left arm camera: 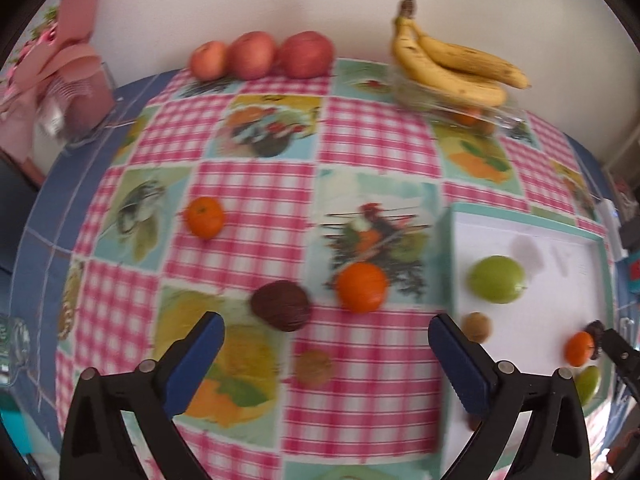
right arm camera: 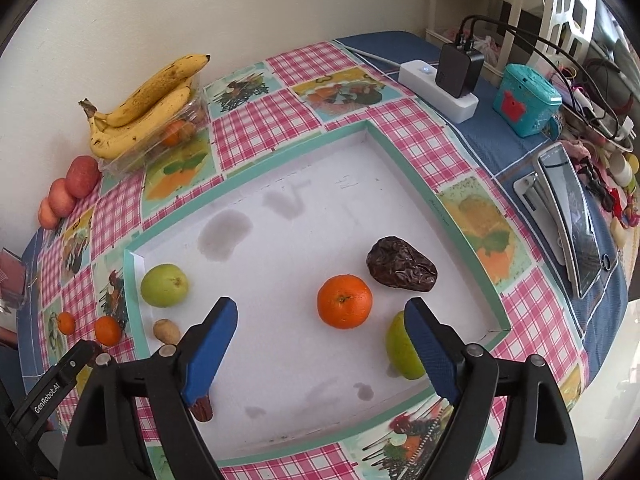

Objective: Organize fruits
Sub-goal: 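Open both tools and move them back to the loose fruits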

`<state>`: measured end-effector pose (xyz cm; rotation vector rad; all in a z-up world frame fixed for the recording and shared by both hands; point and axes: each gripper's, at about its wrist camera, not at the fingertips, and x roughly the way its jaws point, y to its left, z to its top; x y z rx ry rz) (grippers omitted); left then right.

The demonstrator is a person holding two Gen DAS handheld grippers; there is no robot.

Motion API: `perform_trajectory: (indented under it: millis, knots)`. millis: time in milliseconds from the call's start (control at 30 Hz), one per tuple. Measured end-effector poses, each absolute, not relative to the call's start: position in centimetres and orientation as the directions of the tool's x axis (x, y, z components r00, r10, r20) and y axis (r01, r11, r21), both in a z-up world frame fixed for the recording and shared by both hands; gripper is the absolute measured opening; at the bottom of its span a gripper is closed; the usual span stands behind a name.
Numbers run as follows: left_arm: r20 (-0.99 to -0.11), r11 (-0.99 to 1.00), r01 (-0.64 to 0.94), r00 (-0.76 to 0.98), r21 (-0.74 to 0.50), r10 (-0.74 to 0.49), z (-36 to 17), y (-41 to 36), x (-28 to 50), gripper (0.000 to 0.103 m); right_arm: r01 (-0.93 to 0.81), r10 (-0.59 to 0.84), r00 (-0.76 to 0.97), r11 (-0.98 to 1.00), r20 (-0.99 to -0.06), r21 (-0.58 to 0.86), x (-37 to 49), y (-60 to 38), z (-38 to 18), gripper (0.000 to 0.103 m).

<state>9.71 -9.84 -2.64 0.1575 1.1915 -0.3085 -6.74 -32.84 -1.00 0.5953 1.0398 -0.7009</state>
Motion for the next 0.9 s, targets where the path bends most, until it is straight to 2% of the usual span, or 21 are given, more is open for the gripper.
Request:
perform_trajectory:
  millis: [500,767,900]
  knots:
    - [-0.896,0.975,0.213,0.419,-0.062,-0.148,0.7,-4.3,12.4,0.103,0.686,-0.194,0.363,0.718,-0.911,0.12,-3.7,-29.0,-1.3,0.086]
    - [-0.882,0.991,0.132,0.465,-0.012,-0.072,1.8,0.1,13.8,0.103,0.657,-0.179,0.367,0.744,-0.913,0.118,-2.0,-26.6,-1.2,0.086]
    - [-0.88,0.994,0.104,0.469,-0.026,-0.072,2.1,2.1,14.4,0.103,0.633,-0.161,0.372,0.764,-0.914,0.123,-0.8,-24.7,-1.3,0.086]
